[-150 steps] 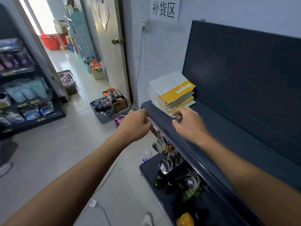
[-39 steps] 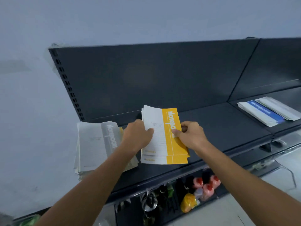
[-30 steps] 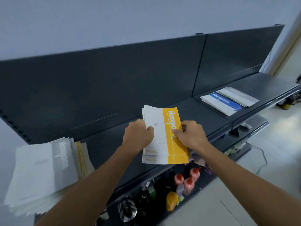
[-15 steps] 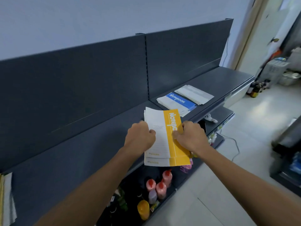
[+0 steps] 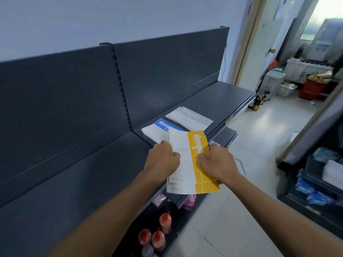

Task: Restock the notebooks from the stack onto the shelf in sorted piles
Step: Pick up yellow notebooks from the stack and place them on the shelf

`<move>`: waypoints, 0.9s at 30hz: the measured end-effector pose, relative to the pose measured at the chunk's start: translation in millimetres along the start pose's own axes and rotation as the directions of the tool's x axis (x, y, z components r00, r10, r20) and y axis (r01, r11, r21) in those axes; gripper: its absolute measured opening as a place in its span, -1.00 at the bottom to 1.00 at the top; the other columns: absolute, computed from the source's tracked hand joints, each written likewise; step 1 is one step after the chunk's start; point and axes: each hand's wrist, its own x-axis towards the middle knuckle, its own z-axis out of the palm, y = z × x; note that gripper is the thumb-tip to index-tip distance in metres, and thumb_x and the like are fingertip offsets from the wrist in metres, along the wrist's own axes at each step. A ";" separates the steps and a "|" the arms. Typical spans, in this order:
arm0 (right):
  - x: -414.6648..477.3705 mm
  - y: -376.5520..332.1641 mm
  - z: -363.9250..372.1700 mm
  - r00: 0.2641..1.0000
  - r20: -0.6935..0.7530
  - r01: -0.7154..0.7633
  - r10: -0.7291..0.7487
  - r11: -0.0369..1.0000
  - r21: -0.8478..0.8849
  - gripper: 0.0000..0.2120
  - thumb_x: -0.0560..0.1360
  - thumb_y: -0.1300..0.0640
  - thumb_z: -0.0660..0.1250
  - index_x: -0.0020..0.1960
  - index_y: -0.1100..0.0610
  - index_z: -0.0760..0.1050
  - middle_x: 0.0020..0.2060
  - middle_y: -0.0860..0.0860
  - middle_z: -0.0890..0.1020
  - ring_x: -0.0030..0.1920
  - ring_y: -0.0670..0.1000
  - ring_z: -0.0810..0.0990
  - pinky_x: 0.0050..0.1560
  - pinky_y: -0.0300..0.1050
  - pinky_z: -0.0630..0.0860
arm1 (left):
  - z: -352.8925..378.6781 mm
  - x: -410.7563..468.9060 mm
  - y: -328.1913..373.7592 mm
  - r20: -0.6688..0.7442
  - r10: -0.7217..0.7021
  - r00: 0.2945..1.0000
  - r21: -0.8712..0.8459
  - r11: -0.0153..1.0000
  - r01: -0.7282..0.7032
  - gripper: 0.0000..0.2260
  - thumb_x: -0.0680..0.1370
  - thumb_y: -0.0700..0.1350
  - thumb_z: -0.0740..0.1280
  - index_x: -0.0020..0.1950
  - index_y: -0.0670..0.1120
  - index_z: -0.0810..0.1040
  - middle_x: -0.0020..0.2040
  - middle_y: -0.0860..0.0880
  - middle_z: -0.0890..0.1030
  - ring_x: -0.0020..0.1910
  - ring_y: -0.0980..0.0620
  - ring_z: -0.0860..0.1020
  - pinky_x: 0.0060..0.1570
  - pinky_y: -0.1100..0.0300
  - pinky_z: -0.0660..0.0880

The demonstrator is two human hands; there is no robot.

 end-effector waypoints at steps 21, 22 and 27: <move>175.5 146.5 -56.4 0.994 -0.098 -0.057 0.049 0.995 -0.078 -0.77 0.58 -0.07 0.18 -0.04 0.09 0.45 -0.12 0.03 0.59 -0.19 0.09 0.58 -0.17 0.03 0.59 | 93.6 157.7 174.1 -0.039 0.140 0.989 0.033 0.990 -0.138 -0.77 0.61 0.04 0.29 0.05 -0.12 0.40 -0.07 -0.01 0.48 -0.18 -0.02 0.51 -0.35 0.20 0.40; 183.5 157.8 -60.6 0.995 -0.094 -0.047 0.040 0.996 -0.075 -0.78 0.58 -0.06 0.18 -0.02 0.08 0.46 -0.11 0.03 0.60 -0.18 0.10 0.58 -0.17 0.02 0.58 | 98.9 162.4 185.9 -0.052 0.146 0.988 0.044 0.989 -0.144 -0.78 0.61 0.03 0.29 0.03 -0.11 0.39 -0.09 -0.01 0.47 -0.19 -0.01 0.48 -0.39 0.22 0.34; 221.6 205.2 -77.5 0.995 -0.088 -0.043 0.036 0.995 -0.087 -0.78 0.57 -0.07 0.19 -0.02 0.09 0.44 -0.10 0.04 0.60 -0.15 0.13 0.58 -0.16 0.04 0.58 | 122.0 184.9 236.0 -0.073 0.121 0.990 0.057 0.992 -0.117 -0.78 0.59 0.02 0.29 0.04 -0.13 0.43 -0.07 -0.06 0.54 -0.14 -0.04 0.55 -0.31 0.13 0.49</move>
